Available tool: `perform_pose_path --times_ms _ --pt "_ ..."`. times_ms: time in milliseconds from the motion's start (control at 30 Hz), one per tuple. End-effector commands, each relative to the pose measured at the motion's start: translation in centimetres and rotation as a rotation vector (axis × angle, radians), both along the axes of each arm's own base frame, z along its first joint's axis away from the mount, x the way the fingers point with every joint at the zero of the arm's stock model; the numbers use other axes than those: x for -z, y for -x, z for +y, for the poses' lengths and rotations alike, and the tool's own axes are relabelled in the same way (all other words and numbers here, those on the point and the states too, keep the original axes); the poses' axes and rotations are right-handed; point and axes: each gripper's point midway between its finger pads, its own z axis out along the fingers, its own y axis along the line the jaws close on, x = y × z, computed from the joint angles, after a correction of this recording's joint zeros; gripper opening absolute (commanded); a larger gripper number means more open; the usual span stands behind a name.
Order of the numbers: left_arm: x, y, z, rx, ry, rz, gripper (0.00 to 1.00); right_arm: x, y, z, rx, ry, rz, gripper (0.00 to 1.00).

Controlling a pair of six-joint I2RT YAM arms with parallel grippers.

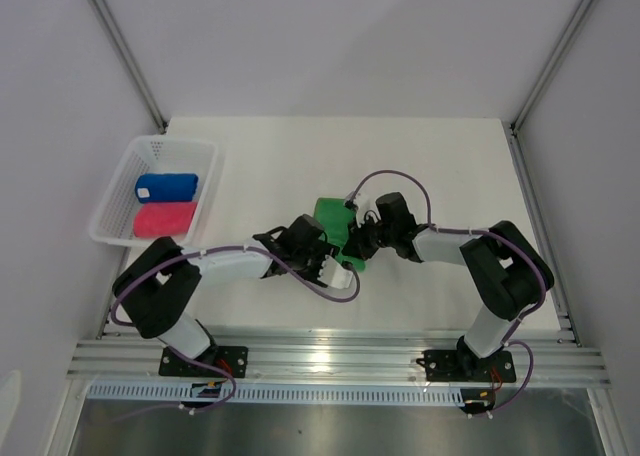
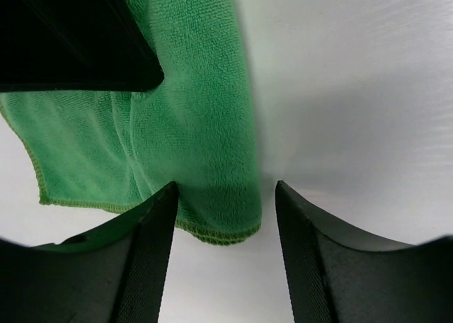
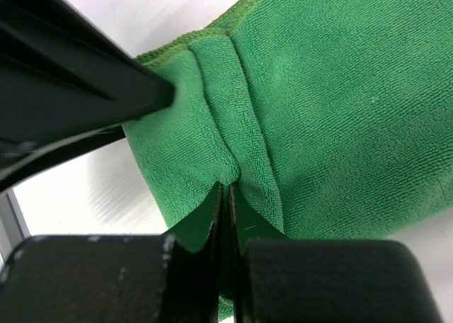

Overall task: Roll the towels
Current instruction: Roll the towel

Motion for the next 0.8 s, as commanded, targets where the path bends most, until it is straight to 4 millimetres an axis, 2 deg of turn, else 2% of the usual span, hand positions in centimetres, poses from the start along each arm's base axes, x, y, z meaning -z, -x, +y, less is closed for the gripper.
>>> perform_pose_path --times_ms 0,67,200,333,467,567,600,633,700,733,767 --pt "-0.1 -0.8 -0.6 0.011 -0.034 -0.003 0.59 -1.4 -0.3 0.2 0.005 -0.036 -0.036 0.05" --pt "0.5 0.2 -0.1 0.034 -0.051 0.030 0.58 -1.8 -0.5 0.3 0.004 -0.042 -0.044 0.06" --pt "1.0 0.2 0.2 0.014 -0.069 0.046 0.57 -1.8 -0.6 0.3 0.008 -0.038 -0.042 0.06" --pt "2.0 -0.7 0.8 -0.016 -0.123 0.026 0.27 -2.1 -0.5 0.1 0.009 -0.041 -0.042 0.08" --pt "2.3 -0.9 1.0 -0.016 -0.123 0.028 0.25 -3.0 -0.6 0.0 0.011 -0.054 -0.053 0.13" --pt "2.1 -0.9 0.7 -0.036 -0.105 0.036 0.13 -3.2 -0.9 -0.1 0.016 -0.054 -0.053 0.19" --pt "2.1 -0.7 0.8 -0.049 -0.109 0.053 0.06 -3.2 -0.9 -0.2 0.018 -0.051 -0.048 0.24" --pt "1.6 -0.7 0.4 -0.051 -0.092 0.064 0.03 -3.4 -1.1 -0.5 0.027 -0.051 -0.050 0.26" --pt "0.9 -0.7 0.1 -0.081 -0.066 0.096 0.01 -4.6 -1.7 -1.1 0.051 -0.067 -0.076 0.31" --pt "0.6 0.0 0.0 -0.079 -0.057 0.147 0.01 -5.0 -1.8 -1.6 0.064 -0.075 -0.083 0.34" --pt "-0.3 -0.2 -0.1 -0.093 -0.033 0.164 0.01 -5.7 -2.8 -2.6 0.101 -0.087 -0.099 0.42"
